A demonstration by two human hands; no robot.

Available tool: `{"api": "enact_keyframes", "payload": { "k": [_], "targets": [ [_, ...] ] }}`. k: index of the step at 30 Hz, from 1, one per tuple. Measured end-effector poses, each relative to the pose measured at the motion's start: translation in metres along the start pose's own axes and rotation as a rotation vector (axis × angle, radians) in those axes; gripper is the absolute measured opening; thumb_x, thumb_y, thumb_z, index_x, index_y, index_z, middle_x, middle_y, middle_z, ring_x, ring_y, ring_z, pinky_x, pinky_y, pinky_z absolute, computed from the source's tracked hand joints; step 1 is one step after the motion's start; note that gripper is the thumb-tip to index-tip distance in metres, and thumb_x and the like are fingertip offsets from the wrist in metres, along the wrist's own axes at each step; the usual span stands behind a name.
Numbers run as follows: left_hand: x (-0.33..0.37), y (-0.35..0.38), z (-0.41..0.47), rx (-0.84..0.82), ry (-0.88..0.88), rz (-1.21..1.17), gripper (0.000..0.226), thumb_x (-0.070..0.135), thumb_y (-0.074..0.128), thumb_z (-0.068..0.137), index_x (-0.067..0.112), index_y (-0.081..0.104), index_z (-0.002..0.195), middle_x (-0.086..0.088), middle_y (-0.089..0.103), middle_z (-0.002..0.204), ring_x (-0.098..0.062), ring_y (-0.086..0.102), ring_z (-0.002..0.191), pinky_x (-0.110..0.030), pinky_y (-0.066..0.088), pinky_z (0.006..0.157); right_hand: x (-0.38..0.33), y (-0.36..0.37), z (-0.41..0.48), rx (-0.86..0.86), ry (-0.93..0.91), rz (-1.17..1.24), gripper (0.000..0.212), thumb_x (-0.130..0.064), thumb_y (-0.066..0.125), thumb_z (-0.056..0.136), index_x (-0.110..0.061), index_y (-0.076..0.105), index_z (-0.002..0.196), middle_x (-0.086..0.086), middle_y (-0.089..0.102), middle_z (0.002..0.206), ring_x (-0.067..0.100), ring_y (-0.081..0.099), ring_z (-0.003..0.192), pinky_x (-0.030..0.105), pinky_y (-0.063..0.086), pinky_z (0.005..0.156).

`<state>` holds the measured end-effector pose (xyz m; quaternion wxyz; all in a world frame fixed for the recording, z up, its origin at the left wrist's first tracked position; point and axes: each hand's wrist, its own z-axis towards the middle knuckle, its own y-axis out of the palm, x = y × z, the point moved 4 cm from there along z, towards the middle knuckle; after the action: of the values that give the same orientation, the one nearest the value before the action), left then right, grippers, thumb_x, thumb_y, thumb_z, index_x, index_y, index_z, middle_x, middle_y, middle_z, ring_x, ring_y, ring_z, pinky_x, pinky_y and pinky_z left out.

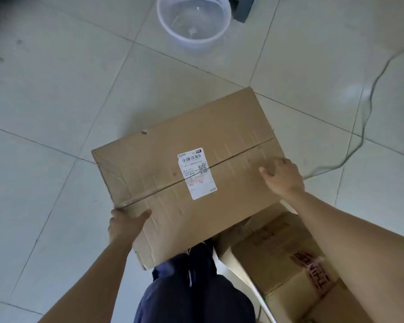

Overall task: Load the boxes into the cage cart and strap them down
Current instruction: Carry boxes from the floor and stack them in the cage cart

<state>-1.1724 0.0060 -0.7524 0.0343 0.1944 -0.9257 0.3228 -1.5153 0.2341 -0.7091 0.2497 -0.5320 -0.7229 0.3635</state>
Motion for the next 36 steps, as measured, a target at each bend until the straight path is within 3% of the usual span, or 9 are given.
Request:
{"api": "enact_keyframes", "payload": {
  "k": [6, 9, 13, 18, 25, 36],
  "targets": [
    [-0.018, 0.021, 0.013, 0.129, 0.039, -0.102, 0.08, 0.032, 0.078, 0.076, 0.002, 0.03, 0.134, -0.022, 0.046, 0.133, -0.043, 0.05, 0.116, -0.049, 0.044, 0.087, 0.017, 0.029, 0.039, 0.009, 0.208, 0.201, 0.087, -0.062, 0.039, 0.094, -0.012, 0.003, 0.156, 0.01, 0.012, 0.162, 0.035, 0.018, 0.147, 0.058, 0.029, 0.113],
    [-0.018, 0.021, 0.012, 0.135, 0.053, -0.147, 0.077, 0.03, 0.078, 0.077, 0.004, 0.032, 0.133, -0.018, 0.049, 0.133, -0.04, 0.052, 0.115, -0.046, 0.045, 0.085, 0.017, 0.027, 0.047, 0.016, 0.259, 0.191, 0.094, -0.061, 0.054, 0.089, -0.008, 0.011, 0.154, 0.014, 0.021, 0.156, 0.037, 0.026, 0.142, 0.054, 0.034, 0.11],
    [-0.013, 0.008, 0.007, 0.15, 0.075, -0.185, 0.076, 0.027, 0.074, 0.079, 0.012, 0.03, 0.138, -0.014, 0.05, 0.135, -0.039, 0.053, 0.116, -0.048, 0.047, 0.089, 0.011, 0.013, 0.043, 0.052, 0.295, 0.191, 0.083, -0.053, 0.064, 0.085, -0.005, 0.032, 0.145, 0.016, 0.036, 0.144, 0.037, 0.036, 0.133, 0.049, 0.038, 0.105],
    [-0.005, -0.033, -0.006, 0.208, 0.121, -0.199, 0.075, 0.024, 0.072, 0.078, 0.019, 0.031, 0.141, -0.013, 0.052, 0.134, -0.04, 0.053, 0.116, -0.054, 0.047, 0.094, 0.001, -0.009, 0.019, 0.104, 0.242, 0.259, 0.072, -0.043, 0.066, 0.087, -0.004, 0.037, 0.14, 0.016, 0.04, 0.141, 0.036, 0.038, 0.131, 0.049, 0.038, 0.105],
    [-0.005, -0.121, -0.054, 0.281, 0.055, -0.211, 0.066, 0.03, 0.071, 0.081, 0.006, 0.04, 0.134, -0.017, 0.057, 0.127, -0.041, 0.056, 0.113, -0.048, 0.047, 0.091, -0.035, -0.059, -0.044, 0.155, 0.182, 0.284, 0.067, -0.041, 0.067, 0.088, -0.001, 0.043, 0.136, 0.018, 0.043, 0.137, 0.038, 0.04, 0.126, 0.045, 0.039, 0.101],
    [-0.032, -0.288, -0.179, 0.462, 0.066, -0.437, 0.066, 0.034, 0.071, 0.084, 0.006, 0.039, 0.134, -0.016, 0.055, 0.129, -0.04, 0.054, 0.115, -0.049, 0.044, 0.095, -0.166, -0.214, -0.156, 0.368, -0.126, 0.484, 0.04, -0.027, 0.065, 0.088, -0.001, 0.055, 0.118, 0.016, 0.051, 0.123, 0.037, 0.048, 0.114, 0.051, 0.045, 0.095]
  ]
}}
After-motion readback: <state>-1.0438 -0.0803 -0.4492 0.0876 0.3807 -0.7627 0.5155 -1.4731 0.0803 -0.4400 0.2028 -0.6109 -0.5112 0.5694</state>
